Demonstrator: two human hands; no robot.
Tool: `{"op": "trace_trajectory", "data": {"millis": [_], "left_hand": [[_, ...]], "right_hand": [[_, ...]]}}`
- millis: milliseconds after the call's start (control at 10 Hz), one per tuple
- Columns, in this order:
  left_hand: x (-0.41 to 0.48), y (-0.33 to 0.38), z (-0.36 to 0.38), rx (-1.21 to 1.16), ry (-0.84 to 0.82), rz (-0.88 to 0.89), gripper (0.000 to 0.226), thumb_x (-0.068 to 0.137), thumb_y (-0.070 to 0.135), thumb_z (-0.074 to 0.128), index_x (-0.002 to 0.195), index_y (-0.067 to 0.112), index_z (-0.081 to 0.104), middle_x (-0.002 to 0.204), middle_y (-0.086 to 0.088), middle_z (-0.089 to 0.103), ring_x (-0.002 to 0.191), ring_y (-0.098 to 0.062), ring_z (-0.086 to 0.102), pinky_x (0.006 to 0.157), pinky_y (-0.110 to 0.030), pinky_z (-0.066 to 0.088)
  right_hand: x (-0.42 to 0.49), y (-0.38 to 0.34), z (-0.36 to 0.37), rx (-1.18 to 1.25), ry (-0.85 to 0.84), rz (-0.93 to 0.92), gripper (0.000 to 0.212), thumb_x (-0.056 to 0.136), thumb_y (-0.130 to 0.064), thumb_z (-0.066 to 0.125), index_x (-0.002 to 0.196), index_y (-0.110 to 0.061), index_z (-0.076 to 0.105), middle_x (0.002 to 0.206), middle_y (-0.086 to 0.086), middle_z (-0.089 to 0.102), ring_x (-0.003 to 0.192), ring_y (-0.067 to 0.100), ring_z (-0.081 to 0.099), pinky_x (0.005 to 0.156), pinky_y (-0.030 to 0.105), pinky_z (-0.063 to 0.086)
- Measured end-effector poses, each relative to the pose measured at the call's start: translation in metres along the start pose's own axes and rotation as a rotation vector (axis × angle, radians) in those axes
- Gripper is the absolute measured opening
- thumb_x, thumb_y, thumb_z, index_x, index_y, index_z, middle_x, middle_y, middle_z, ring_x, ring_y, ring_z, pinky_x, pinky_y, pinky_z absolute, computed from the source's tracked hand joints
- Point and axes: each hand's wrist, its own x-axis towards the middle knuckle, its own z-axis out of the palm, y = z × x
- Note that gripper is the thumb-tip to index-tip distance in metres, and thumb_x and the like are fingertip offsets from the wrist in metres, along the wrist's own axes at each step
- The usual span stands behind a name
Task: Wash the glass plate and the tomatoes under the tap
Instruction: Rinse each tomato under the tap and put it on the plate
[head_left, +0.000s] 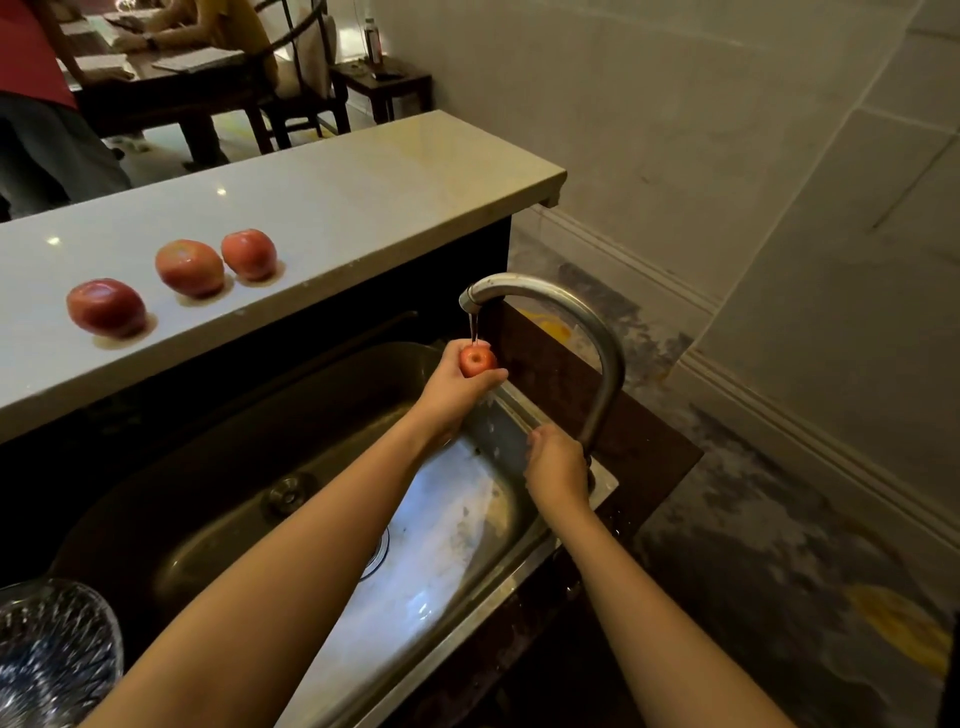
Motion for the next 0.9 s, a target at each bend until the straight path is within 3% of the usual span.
{"op": "trace_trajectory", "data": {"millis": [100, 200, 300, 400, 500, 600, 700, 800, 900], "left_hand": [[-0.001, 0.002, -0.001, -0.105, 0.012, -0.036, 0.021, 0.093, 0.031, 0.051, 0.109, 0.019, 0.045, 0.096, -0.011, 0.05, 0.067, -0.014, 0.051, 0.049, -0.02, 0.039], [0.001, 0.005, 0.0, -0.232, 0.109, -0.103, 0.021, 0.098, 0.034, 0.035, 0.099, 0.015, 0.046, 0.087, -0.012, 0.052, 0.059, -0.014, 0.05, 0.043, -0.019, 0.038], [0.0, 0.008, 0.011, -0.173, 0.039, -0.046, 0.025, 0.098, 0.025, 0.034, 0.1, 0.009, 0.052, 0.088, -0.009, 0.055, 0.08, -0.017, 0.056, 0.07, -0.03, 0.048], [-0.001, 0.015, 0.017, -0.209, 0.062, -0.048, 0.02, 0.099, 0.022, 0.035, 0.099, 0.014, 0.053, 0.092, -0.004, 0.058, 0.094, -0.017, 0.057, 0.081, -0.029, 0.05], [0.006, 0.022, 0.007, -0.301, 0.227, -0.044, 0.029, 0.099, 0.023, 0.037, 0.079, 0.014, 0.057, 0.074, -0.002, 0.056, 0.074, -0.013, 0.057, 0.067, -0.024, 0.048], [0.005, 0.023, 0.016, -0.208, 0.191, -0.031, 0.023, 0.098, 0.02, 0.037, 0.082, 0.014, 0.053, 0.077, -0.002, 0.054, 0.074, -0.012, 0.054, 0.07, -0.028, 0.046], [0.004, 0.022, 0.023, -0.209, 0.161, -0.027, 0.02, 0.098, 0.017, 0.035, 0.086, 0.012, 0.05, 0.081, -0.005, 0.051, 0.078, -0.013, 0.051, 0.072, -0.029, 0.045], [0.01, 0.024, 0.01, -0.167, 0.258, -0.027, 0.025, 0.097, 0.023, 0.037, 0.077, 0.022, 0.051, 0.076, 0.006, 0.051, 0.071, -0.007, 0.049, 0.066, -0.023, 0.043], [0.007, 0.02, 0.016, -0.104, 0.164, -0.077, 0.023, 0.098, 0.029, 0.034, 0.077, 0.032, 0.041, 0.081, 0.011, 0.044, 0.071, -0.003, 0.044, 0.07, -0.023, 0.041]], "right_hand": [[-0.001, -0.015, -0.008, -0.149, 0.078, -0.123, 0.028, 0.1, -0.025, 0.034, 0.105, -0.009, 0.057, 0.096, 0.007, 0.063, 0.082, 0.019, 0.055, 0.065, 0.026, 0.036], [0.007, -0.042, -0.01, -0.06, 0.184, -0.367, 0.036, 0.099, -0.034, 0.033, 0.123, -0.016, 0.053, 0.104, 0.006, 0.059, 0.091, 0.021, 0.057, 0.073, 0.028, 0.041], [0.034, -0.073, -0.003, 0.371, -0.15, -0.159, 0.04, 0.099, -0.038, 0.03, 0.131, -0.023, 0.047, 0.121, 0.009, 0.054, 0.109, 0.025, 0.054, 0.089, 0.034, 0.044], [0.05, -0.086, 0.004, 0.587, -0.214, -0.031, 0.036, 0.098, -0.035, 0.03, 0.124, -0.022, 0.053, 0.121, 0.008, 0.058, 0.113, 0.024, 0.055, 0.091, 0.034, 0.044], [0.044, -0.082, 0.023, 0.504, -0.252, -0.2, 0.039, 0.099, -0.035, 0.03, 0.132, -0.019, 0.043, 0.13, 0.007, 0.051, 0.117, 0.02, 0.051, 0.098, 0.036, 0.043], [0.053, -0.082, 0.024, 0.631, -0.179, -0.12, 0.033, 0.098, -0.032, 0.032, 0.122, -0.018, 0.051, 0.11, 0.005, 0.058, 0.104, 0.02, 0.056, 0.081, 0.029, 0.048], [0.061, -0.084, 0.02, 0.682, -0.187, -0.018, 0.03, 0.098, -0.03, 0.033, 0.109, -0.015, 0.056, 0.091, 0.002, 0.058, 0.1, 0.024, 0.056, 0.079, 0.03, 0.044], [0.052, -0.086, 0.031, 0.504, -0.212, -0.173, 0.038, 0.099, -0.036, 0.03, 0.125, -0.017, 0.049, 0.115, 0.004, 0.054, 0.109, 0.019, 0.052, 0.09, 0.032, 0.042], [0.06, -0.084, 0.029, 0.707, -0.218, -0.044, 0.034, 0.094, -0.029, 0.04, 0.115, -0.01, 0.059, 0.096, 0.002, 0.062, 0.097, 0.021, 0.06, 0.082, 0.035, 0.048]]}}
